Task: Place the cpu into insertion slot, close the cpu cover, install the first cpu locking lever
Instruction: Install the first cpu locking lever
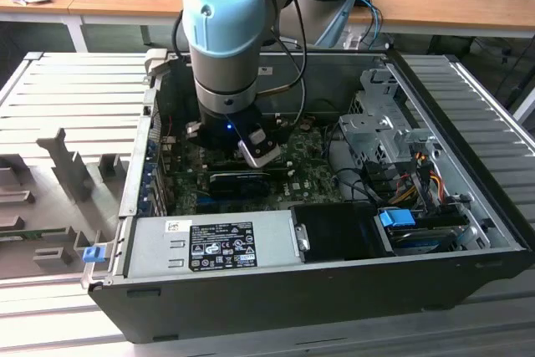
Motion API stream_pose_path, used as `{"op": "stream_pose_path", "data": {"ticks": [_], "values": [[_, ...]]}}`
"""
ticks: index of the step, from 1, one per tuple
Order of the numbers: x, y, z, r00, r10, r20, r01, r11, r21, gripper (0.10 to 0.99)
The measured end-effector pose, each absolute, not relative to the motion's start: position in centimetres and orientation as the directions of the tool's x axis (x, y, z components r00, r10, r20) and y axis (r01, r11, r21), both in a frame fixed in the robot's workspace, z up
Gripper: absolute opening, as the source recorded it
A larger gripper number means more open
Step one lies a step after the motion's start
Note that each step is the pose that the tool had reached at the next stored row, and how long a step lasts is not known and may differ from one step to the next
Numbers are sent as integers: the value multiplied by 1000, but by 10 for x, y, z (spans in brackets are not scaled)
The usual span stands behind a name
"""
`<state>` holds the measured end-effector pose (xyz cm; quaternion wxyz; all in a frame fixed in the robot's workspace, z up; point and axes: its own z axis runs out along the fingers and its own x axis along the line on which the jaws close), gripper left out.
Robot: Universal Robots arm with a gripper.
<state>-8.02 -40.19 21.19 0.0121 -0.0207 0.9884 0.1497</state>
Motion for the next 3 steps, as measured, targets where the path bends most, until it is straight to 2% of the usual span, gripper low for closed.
{"op": "stream_pose_path", "data": {"ticks": [3], "values": [[-80, -402, 225, -999, -37, -30, -45, 954, 295, 106]]}}
